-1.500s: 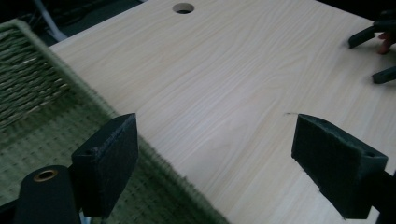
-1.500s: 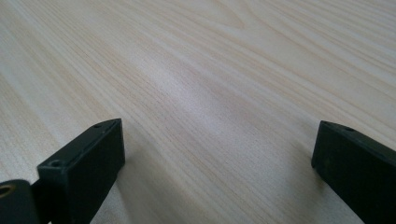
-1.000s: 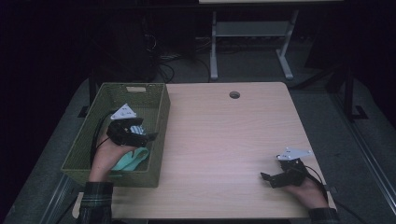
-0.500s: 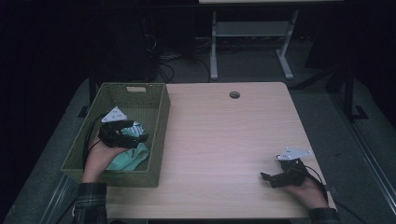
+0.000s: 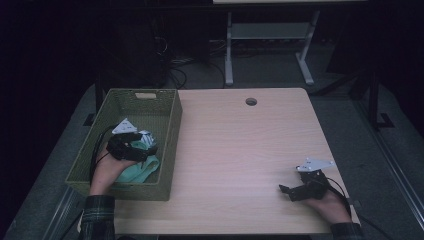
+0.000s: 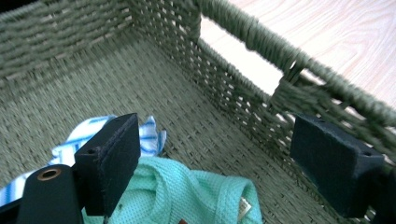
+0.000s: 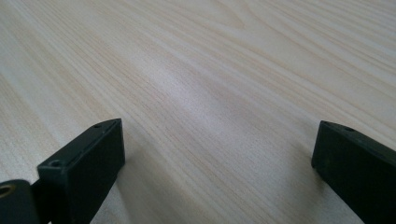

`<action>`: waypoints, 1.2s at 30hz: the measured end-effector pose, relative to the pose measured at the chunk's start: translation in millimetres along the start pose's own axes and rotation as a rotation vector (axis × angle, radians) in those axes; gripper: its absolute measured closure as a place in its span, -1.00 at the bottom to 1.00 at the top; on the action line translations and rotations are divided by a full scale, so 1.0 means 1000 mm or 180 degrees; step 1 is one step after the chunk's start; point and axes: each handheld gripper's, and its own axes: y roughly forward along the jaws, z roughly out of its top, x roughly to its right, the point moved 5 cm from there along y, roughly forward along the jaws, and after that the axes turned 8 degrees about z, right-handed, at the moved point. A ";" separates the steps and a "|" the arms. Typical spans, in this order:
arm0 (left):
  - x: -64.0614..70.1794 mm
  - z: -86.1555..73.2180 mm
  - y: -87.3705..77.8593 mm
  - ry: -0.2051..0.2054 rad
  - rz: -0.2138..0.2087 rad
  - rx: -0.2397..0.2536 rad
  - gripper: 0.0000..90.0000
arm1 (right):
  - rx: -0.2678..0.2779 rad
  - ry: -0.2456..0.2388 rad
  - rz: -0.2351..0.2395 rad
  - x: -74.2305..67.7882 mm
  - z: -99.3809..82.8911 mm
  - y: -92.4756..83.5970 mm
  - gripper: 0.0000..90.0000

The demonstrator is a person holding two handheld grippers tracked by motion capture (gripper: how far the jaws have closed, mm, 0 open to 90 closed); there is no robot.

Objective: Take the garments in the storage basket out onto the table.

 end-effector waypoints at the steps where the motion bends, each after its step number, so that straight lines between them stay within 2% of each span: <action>1: 0.000 -0.001 0.001 -0.0003 0.0004 -0.0030 -0.66 | 0.0000 -0.0001 0.0000 0.000 0.000 0.000 -0.95; 8: 0.000 -0.006 0.008 0.0020 -0.0002 -0.0219 -0.66 | 0.0000 0.0001 0.0000 0.000 0.000 0.000 -0.95; 14: 0.003 -0.012 0.016 0.0063 0.0039 -0.0509 -0.66 | -0.0001 0.0002 0.0001 0.000 0.000 0.000 -0.95; 20: 0.003 -0.017 0.023 -0.0013 0.0021 -0.0725 -0.66 | -0.0002 0.0003 0.0001 0.000 0.000 0.000 -0.95; 23: 0.007 -0.020 0.028 0.0024 -0.0010 -0.0858 -0.66 | 0.0000 0.0003 0.0000 0.000 0.000 0.000 -0.95; 29: 0.009 -0.023 0.031 0.0100 -0.0011 -0.0998 -0.67 | -0.0001 0.0001 0.0000 0.000 0.000 0.000 -0.95; 31: 0.010 -0.026 0.034 0.0130 -0.0001 -0.1117 -0.68 | 0.0000 0.0002 0.0000 0.000 0.000 0.000 -0.95; 36: 0.012 -0.029 0.037 0.0187 -0.0029 -0.1226 -0.69 | -0.0002 0.0003 0.0000 0.000 0.000 0.000 -0.95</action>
